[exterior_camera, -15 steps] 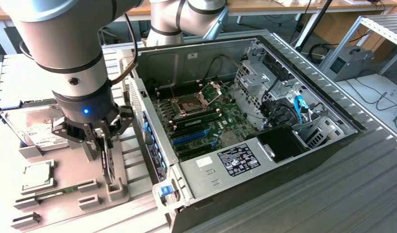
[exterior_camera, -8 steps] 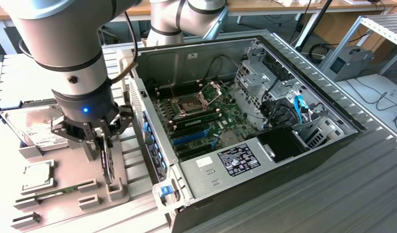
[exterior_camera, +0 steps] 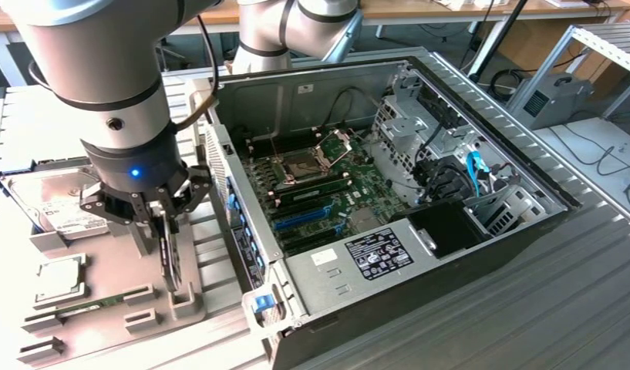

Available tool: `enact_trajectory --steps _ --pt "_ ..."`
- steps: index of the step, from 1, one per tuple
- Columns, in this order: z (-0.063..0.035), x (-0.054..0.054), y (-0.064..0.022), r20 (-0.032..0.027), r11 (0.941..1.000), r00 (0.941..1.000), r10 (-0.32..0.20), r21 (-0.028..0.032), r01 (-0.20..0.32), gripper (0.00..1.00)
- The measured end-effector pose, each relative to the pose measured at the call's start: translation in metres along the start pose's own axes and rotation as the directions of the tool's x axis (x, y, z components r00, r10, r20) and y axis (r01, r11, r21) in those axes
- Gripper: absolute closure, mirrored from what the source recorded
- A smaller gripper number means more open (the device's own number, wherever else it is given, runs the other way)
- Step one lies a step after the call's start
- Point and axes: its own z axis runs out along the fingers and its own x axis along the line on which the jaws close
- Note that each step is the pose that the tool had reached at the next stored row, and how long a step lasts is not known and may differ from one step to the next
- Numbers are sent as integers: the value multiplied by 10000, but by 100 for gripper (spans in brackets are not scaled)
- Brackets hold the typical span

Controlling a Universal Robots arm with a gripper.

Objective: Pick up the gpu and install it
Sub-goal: 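Pick up the gpu and move the gpu toward the slot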

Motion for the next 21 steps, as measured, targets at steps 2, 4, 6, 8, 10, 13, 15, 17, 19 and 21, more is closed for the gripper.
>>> enact_trajectory --steps 2,4,6,8,10,13,15,17,19,21 --pt "-7 0 0 0 10000 10000 0 0 0 74" --pt "-14 0 0 -1 10000 10000 0 0 0 74" --pt "-24 0 1 -1 10000 10000 0 1 0 74" --pt "-31 0 1 0 10000 10000 0 0 0 74" --pt "-39 -1 1 0 10000 10000 0 0 0 74" --pt "-53 -1 2 0 10000 10000 0 0 0 74" --pt "-60 -1 2 0 10000 10000 0 0 0 74" --pt "-68 -1 2 0 10000 10000 0 0 0 74" --pt "-74 -2 2 0 10000 10000 0 0 0 74" --pt "-80 -2 3 0 10000 10000 0 0 0 74"
